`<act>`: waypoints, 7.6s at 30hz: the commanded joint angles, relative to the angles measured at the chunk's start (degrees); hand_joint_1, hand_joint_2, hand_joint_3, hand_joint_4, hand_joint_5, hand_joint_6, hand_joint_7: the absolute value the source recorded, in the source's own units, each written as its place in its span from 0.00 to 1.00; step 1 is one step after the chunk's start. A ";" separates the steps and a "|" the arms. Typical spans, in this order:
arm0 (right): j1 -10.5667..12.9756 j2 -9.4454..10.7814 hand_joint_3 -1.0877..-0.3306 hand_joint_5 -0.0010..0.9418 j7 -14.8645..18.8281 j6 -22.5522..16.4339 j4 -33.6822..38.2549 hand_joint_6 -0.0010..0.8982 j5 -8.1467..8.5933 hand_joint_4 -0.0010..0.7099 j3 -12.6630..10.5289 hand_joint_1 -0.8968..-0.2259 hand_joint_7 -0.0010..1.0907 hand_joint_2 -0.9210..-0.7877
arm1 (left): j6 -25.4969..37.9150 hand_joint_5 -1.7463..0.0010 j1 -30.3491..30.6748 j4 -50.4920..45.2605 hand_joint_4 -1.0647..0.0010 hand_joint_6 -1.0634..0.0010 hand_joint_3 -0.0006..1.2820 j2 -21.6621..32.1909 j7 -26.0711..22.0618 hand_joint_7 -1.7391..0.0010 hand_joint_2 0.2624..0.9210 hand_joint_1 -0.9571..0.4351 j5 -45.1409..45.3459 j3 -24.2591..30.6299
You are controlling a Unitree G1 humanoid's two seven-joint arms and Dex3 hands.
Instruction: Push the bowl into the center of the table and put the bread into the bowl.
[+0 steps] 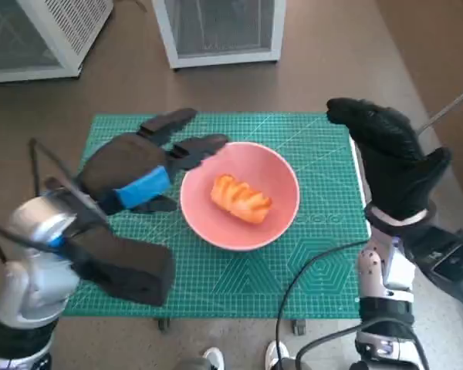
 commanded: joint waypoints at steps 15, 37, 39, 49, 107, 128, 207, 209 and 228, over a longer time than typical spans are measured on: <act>1.80 0.28 0.48 0.00 -0.42 1.43 -0.85 0.33 -0.06 0.36 0.61 0.43 0.00 0.00 | 20.49 1.00 20.60 -21.41 0.98 0.78 0.00 8.99 -13.67 1.00 0.72 0.78 1.06 20.04; 1.35 0.72 0.50 0.00 0.58 1.84 0.06 0.33 0.99 0.35 0.61 0.41 0.00 0.00 | 25.89 0.99 27.40 -21.23 0.93 0.79 0.01 12.07 -15.97 1.00 0.71 0.79 -6.95 18.35; 1.40 0.71 0.50 0.00 0.66 1.85 0.05 0.33 1.09 0.35 0.58 0.41 0.00 0.00 | 25.77 1.00 27.66 -20.26 0.93 0.79 0.01 11.97 -14.88 1.00 0.71 0.79 -6.47 16.79; 1.50 0.58 0.50 0.00 0.80 1.73 0.14 0.33 1.32 0.36 0.49 0.42 0.00 0.00 | 23.53 1.00 27.91 -14.79 0.93 0.78 0.01 11.55 -8.74 1.00 0.72 0.78 -3.66 9.27; 3.04 -0.59 0.46 0.00 -0.52 4.09 -2.90 0.33 0.33 0.36 0.48 0.44 0.00 0.00 | 13.37 0.50 17.90 19.89 0.39 0.45 0.09 5.57 5.43 0.49 0.96 0.71 11.72 -15.94; 2.79 -0.67 0.46 0.00 0.27 4.58 -2.34 0.33 0.88 0.35 0.47 0.43 0.00 0.00 | 13.15 0.34 18.17 11.88 0.35 0.43 0.06 6.59 4.51 0.31 0.99 0.69 10.07 -8.96; 2.75 -1.41 0.45 0.00 -0.54 4.18 -2.03 0.33 -0.65 0.35 -0.30 0.42 0.00 0.00 | -2.06 0.98 -15.72 27.81 0.76 0.62 0.04 -15.59 8.91 0.96 0.87 0.69 -5.54 -15.29; 2.60 -1.32 0.45 0.00 -0.48 4.29 -1.80 0.33 -0.54 0.35 -0.24 0.42 0.00 0.00 | -1.73 0.99 -14.61 26.22 0.78 0.63 0.04 -15.63 8.97 0.97 0.87 0.68 -7.56 -13.68; 1.45 -0.79 0.47 0.00 -0.82 4.88 -1.50 0.33 -0.39 0.35 0.03 0.41 0.00 0.00 | -18.86 1.00 -4.16 27.62 0.88 0.70 0.03 -20.84 11.26 1.00 0.93 0.52 -38.54 4.44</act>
